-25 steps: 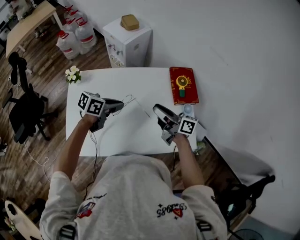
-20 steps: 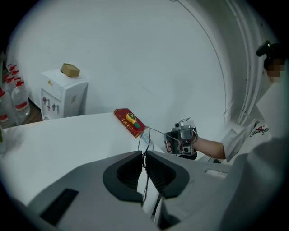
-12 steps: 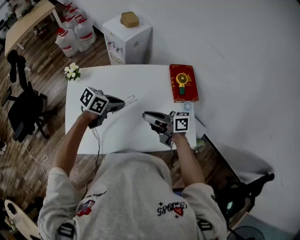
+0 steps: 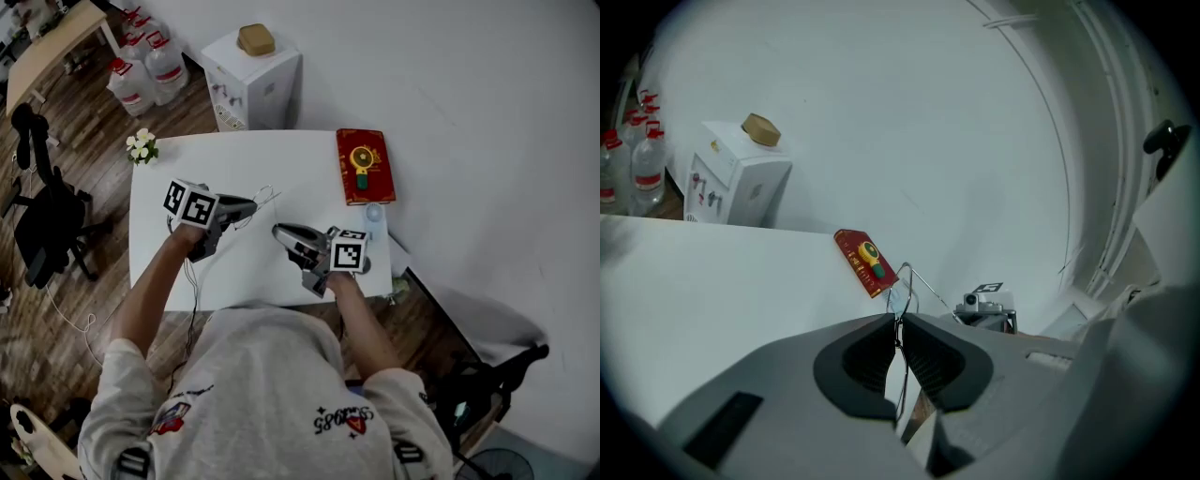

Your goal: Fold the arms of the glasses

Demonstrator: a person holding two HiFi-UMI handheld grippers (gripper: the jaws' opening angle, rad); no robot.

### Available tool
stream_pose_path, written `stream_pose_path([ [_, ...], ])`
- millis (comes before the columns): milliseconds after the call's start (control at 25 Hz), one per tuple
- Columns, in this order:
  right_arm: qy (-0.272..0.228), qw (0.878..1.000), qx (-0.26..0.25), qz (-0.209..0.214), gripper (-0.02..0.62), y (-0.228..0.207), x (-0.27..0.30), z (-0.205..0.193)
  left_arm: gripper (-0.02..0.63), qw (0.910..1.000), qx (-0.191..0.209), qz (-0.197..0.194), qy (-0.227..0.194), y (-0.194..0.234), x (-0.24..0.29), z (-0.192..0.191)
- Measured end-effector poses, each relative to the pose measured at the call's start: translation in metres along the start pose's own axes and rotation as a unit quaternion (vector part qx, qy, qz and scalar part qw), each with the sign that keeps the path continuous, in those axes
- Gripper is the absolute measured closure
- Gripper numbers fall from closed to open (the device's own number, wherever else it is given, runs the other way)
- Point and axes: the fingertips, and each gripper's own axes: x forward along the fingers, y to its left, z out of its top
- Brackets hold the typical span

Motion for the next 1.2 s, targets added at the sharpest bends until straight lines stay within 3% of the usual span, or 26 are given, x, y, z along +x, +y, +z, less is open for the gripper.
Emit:
stream_pose_path([
  [280, -0.031, 0.999, -0.018, -0.013, 0.528, 0.003, 0.009, 0.003, 0.581, 1.0000, 0.005, 0.007, -0.002, -0.001, -0.001, 0.000],
  [360, -0.034, 0.999, -0.019, -0.006, 0.560, 0.005, 0.008, 0.005, 0.581, 1.0000, 0.005, 0.007, -0.002, -0.001, -0.003, 0.000],
  [560, -0.031, 0.999, 0.018, -0.017, 0.569, -0.006, 0.008, -0.004, 0.581, 0.9996, 0.020, 0.018, 0.004, -0.002, -0.002, -0.001],
  [760, -0.013, 0.999, 0.020, -0.031, 0.583, -0.014, 0.018, -0.014, 0.581, 0.9995, 0.019, 0.026, 0.007, -0.006, 0.009, -0.001],
  [1000, 0.005, 0.996, -0.025, -0.086, 0.581, -0.024, 0.030, -0.022, 0.581, 0.9997, 0.014, 0.018, 0.005, -0.013, 0.021, -0.004],
  [1200, 0.006, 0.995, -0.028, -0.100, 0.579, -0.030, 0.030, -0.025, 0.581, 0.9995, 0.019, 0.021, 0.009, -0.015, 0.026, -0.006],
])
